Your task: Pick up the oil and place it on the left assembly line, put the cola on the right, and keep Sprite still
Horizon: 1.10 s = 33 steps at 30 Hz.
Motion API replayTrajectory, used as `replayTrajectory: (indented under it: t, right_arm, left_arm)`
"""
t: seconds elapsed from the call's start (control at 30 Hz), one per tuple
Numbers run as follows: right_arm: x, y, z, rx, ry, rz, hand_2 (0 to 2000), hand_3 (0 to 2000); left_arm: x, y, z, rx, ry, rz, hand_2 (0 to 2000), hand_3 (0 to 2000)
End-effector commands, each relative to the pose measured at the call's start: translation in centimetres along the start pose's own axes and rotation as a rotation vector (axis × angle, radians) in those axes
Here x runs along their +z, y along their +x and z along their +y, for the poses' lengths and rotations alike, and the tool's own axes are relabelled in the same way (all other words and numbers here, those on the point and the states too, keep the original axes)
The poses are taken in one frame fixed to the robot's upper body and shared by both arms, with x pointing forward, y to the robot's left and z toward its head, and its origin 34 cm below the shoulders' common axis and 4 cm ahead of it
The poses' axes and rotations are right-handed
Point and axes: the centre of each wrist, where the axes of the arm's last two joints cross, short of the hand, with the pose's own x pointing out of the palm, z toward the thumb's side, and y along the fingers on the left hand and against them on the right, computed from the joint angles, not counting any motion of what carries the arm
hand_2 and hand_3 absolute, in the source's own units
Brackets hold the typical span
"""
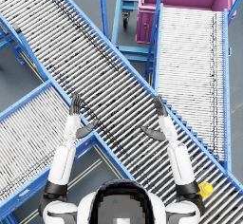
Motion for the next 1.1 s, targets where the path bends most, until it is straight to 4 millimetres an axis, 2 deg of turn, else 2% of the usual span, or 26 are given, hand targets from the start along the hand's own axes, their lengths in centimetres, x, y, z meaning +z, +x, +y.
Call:
replayTrajectory:
  t: [0.03,1.1]
  right_arm:
    - [0.00,0.00,0.00,0.000,0.000,0.000,0,0]
    - [0.00,0.00,0.00,0.000,0.000,0.000,0,0]
  left_arm:
    - [0.00,0.00,0.00,0.000,0.000,0.000,0,0]
    - [0.00,0.00,0.00,0.000,0.000,0.000,0,0]
